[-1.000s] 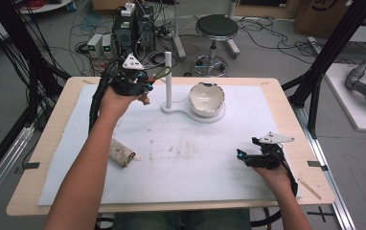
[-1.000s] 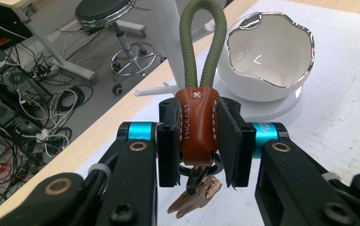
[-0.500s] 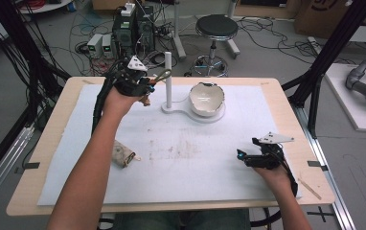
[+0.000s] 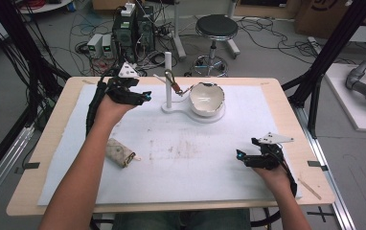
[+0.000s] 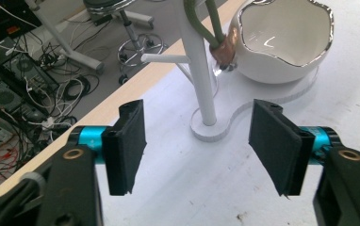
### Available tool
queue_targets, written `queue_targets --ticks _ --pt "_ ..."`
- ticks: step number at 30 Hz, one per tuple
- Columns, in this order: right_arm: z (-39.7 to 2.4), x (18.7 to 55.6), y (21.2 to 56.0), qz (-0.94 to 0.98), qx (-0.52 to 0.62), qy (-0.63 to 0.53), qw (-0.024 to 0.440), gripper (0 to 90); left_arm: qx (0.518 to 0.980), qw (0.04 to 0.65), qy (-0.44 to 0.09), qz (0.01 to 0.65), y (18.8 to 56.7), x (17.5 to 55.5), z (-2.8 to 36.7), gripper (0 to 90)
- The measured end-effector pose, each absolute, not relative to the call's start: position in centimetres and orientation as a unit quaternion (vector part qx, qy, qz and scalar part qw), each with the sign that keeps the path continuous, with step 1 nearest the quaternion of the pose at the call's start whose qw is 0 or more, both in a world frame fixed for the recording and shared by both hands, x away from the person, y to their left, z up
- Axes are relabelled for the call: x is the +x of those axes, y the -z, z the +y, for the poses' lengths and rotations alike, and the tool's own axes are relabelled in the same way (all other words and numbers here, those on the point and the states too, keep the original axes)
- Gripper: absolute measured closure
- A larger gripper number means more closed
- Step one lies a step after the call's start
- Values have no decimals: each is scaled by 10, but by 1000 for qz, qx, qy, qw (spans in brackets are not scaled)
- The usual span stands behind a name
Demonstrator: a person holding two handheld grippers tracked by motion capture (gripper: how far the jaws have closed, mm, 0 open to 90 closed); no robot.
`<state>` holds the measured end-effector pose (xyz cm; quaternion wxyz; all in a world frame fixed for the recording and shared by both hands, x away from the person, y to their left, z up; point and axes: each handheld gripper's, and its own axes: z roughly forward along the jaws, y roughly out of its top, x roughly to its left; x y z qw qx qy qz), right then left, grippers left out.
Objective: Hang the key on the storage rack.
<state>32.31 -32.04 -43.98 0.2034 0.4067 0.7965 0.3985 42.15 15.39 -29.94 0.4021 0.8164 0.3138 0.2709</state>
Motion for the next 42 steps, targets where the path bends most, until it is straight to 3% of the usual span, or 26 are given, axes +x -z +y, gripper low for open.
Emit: queue_targets --ticks 25,42 --pt "-318 328 439 787 415 -407 206 173 803 446 -247 310 347 359 184 234" --pt "-317 331 439 782 421 -410 208 173 790 466 -227 327 382 320 199 211"
